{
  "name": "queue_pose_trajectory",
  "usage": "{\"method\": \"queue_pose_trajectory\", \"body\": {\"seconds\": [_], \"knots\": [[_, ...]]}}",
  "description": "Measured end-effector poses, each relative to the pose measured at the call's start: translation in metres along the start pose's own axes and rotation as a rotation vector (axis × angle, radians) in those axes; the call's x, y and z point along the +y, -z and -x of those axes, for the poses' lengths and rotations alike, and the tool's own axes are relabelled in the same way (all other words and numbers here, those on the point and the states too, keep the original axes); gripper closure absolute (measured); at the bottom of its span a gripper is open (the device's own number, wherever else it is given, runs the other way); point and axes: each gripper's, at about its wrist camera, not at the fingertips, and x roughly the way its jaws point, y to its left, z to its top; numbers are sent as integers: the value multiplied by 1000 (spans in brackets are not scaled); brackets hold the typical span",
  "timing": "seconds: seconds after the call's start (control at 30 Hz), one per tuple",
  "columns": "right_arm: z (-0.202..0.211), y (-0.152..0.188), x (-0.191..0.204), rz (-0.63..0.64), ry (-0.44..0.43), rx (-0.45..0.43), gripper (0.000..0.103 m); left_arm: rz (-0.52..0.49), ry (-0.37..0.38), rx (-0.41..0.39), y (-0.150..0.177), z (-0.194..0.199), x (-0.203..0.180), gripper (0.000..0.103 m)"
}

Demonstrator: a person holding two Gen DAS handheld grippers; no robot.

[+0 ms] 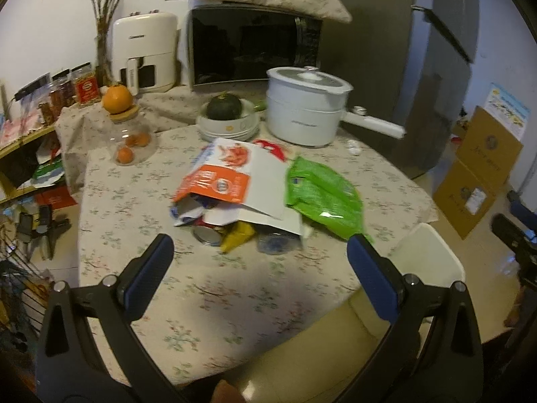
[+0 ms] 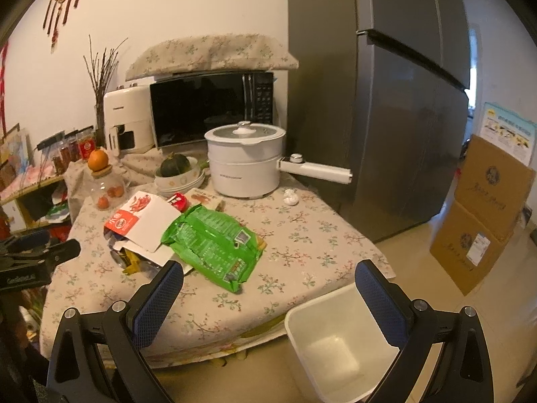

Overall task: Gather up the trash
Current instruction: 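Grasp the orange-and-white snack box with the left tool while the right tool grasps the green bag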

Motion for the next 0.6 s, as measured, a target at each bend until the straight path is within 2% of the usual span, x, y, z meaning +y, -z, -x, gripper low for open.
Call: {"method": "queue_pose_trajectory", "body": {"seconds": [0.17, 0.27, 0.47, 0.6], "knots": [[-13, -23, 8, 55, -86, 40, 0, 37, 47, 63, -20, -24, 20, 0], [-30, -37, 12, 80, -101, 74, 0, 105, 83, 126, -32, -47, 34, 1], [-82, -52, 15, 63, -125, 152, 0, 252, 136, 195, -52, -90, 53, 14], [-113, -41, 9, 49, -102, 207, 0, 363, 160, 219, -44, -111, 66, 19]]}}
